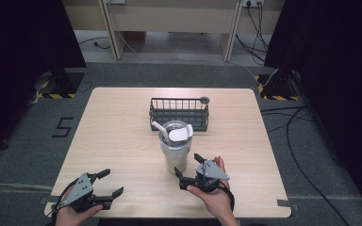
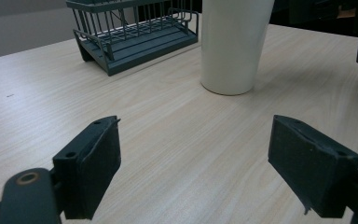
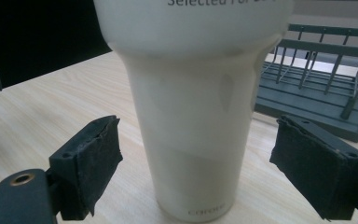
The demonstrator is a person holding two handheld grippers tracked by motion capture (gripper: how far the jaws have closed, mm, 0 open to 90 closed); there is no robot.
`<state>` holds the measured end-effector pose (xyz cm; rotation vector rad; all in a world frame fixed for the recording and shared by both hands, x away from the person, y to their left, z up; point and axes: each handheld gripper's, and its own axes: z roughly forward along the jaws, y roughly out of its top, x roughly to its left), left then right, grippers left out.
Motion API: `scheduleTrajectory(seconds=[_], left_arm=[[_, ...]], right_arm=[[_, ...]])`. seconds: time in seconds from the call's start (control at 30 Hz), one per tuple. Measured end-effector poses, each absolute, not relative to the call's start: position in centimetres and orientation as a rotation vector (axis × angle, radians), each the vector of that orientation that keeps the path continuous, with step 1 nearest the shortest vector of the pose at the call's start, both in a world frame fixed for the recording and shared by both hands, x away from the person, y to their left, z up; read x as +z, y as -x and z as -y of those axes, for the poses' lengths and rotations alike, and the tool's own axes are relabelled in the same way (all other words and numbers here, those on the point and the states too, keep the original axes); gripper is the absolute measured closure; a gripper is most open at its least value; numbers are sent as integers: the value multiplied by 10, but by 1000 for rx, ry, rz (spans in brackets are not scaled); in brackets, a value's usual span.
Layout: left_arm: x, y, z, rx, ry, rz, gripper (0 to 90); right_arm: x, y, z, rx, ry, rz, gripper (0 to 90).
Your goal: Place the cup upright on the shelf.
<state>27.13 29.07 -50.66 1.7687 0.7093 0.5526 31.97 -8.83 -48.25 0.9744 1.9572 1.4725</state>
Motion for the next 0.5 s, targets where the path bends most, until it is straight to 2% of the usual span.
scheduleTrajectory(seconds=[0.33, 0.5], left_arm=[[-507, -271, -290, 551, -1767, -707, 162], [-507, -271, -290, 550, -1766, -706, 163]], right_arm=[[-481, -339, 72, 1480, -969, -1950, 149], [-482, -349, 65, 1490, -972, -1943, 111]])
